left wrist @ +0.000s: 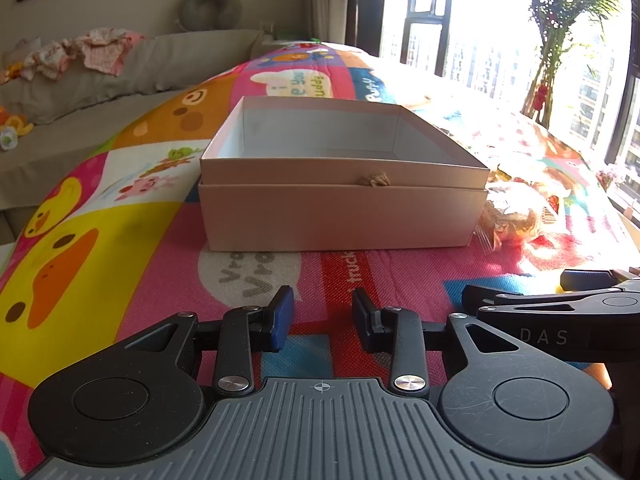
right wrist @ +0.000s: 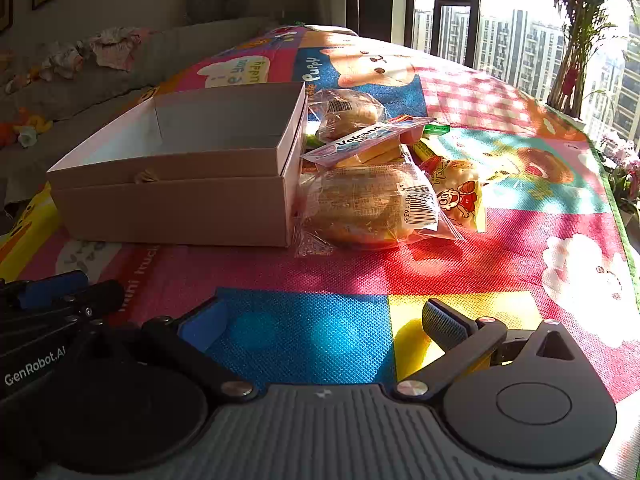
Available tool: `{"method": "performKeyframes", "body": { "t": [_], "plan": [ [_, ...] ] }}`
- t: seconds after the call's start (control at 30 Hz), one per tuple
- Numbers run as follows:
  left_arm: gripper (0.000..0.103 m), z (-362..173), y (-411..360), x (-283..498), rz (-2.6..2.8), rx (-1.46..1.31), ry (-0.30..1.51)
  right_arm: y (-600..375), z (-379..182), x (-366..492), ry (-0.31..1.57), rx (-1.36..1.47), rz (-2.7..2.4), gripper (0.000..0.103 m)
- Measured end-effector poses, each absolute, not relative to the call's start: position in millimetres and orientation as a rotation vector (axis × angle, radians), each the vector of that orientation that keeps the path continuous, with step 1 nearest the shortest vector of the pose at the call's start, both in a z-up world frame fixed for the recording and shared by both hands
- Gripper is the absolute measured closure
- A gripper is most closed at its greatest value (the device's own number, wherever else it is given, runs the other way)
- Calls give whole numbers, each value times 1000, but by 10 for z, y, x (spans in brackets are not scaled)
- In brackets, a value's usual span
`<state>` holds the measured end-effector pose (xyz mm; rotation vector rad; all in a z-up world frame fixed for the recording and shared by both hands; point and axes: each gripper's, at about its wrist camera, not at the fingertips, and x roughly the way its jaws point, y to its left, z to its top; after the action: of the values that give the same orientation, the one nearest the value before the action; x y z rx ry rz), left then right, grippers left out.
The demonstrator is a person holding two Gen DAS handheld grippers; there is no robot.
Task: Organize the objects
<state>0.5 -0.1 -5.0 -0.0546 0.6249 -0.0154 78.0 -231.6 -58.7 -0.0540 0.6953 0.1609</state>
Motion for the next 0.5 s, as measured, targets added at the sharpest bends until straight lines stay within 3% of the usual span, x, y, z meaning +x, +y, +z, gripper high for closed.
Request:
{"method": "performKeyframes", "body": {
  "t": [0.5],
  "plan": [
    [67,-47,9,16,-16,-62,625,-2317,-585,785,695,-54,162,0]
  ]
}}
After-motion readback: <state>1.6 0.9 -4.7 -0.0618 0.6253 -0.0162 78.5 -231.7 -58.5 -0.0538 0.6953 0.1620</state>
